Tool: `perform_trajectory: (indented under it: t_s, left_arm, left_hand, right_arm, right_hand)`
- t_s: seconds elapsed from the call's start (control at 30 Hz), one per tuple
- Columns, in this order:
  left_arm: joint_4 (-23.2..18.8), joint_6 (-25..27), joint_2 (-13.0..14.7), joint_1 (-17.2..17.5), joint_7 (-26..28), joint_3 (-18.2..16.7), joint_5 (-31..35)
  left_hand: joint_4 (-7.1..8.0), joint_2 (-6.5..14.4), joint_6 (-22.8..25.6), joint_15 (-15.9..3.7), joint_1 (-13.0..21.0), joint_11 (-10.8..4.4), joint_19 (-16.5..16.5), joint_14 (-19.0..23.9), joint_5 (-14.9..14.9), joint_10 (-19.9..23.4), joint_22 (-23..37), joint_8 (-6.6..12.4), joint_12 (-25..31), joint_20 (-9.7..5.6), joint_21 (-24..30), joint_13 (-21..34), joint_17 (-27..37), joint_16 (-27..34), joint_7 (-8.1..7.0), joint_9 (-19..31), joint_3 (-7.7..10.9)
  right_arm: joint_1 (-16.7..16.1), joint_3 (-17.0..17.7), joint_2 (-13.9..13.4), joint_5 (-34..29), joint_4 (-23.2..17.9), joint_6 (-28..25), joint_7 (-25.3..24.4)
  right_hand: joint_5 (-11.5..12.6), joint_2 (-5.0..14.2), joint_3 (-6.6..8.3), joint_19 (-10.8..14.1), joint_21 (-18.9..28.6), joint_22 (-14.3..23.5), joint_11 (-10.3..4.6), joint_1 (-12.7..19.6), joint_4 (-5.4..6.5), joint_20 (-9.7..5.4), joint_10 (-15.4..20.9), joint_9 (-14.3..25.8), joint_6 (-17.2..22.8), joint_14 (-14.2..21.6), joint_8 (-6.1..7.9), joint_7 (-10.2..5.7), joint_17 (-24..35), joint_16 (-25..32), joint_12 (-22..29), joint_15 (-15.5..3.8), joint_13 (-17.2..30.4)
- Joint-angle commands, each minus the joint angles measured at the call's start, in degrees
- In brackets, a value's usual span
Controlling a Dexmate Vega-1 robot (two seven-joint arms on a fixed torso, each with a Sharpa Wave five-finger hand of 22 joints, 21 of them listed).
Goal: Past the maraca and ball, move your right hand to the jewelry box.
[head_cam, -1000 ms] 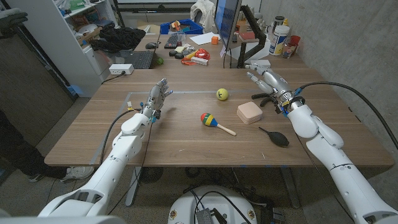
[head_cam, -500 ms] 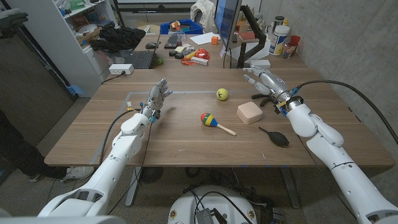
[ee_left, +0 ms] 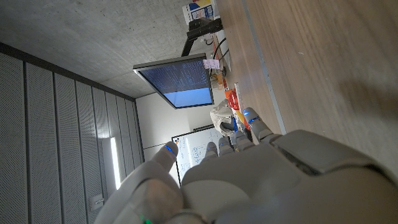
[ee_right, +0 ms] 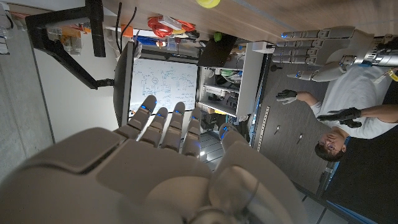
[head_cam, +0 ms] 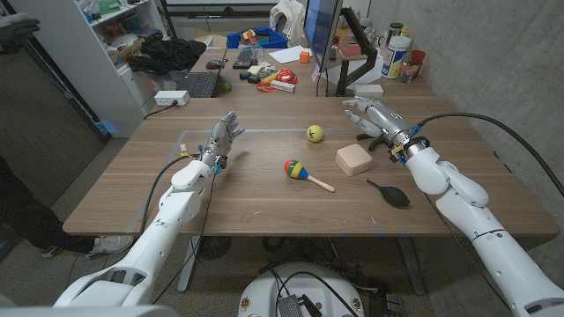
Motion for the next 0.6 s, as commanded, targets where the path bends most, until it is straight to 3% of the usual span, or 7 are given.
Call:
perform_trajectory:
  t_s: [0.03,0.6]
  left_arm:
    - [-0.4,0.6,0.0,0.4,0.2,0.0,0.1]
    - [-0.6,0.8,-0.2,0.4,0.4,0.0,0.4]
  left_hand:
    - [0.15,5.5,-1.4,-1.56,-0.2,-0.08,-4.0,-2.6,0.3,-0.2,0.3,0.21,0.1,-3.57,-0.1,0.1,0.3,0.0,-0.47,0.2,0.54]
    - [0.15,5.5,-1.4,-1.56,-0.2,-0.04,-3.9,-2.5,0.3,-0.1,0.3,0.15,0.1,-3.49,-0.2,0.1,0.3,0.0,-0.45,0.1,0.56]
  right_arm:
    - [-0.7,-0.7,-1.5,-2.1,-1.3,-1.9,0.2]
    - [-0.9,-1.9,-3.0,-4.3,-2.0,-3.9,0.4]
  right_hand:
    - [0.1,0.33,0.13,0.2,-0.2,0.1,0.02,0.6,-0.27,-2.54,0.5,0.3,0.6,0.6,0.20,-0.05,0.2,0.0,0.2,-1.29,0.2]
    - [0.1,0.49,0.25,0.4,-0.4,0.1,-0.15,1.1,-0.62,-2.69,1.1,0.3,1.5,0.8,0.18,-0.25,0.1,-0.2,0.2,-1.49,0.2]
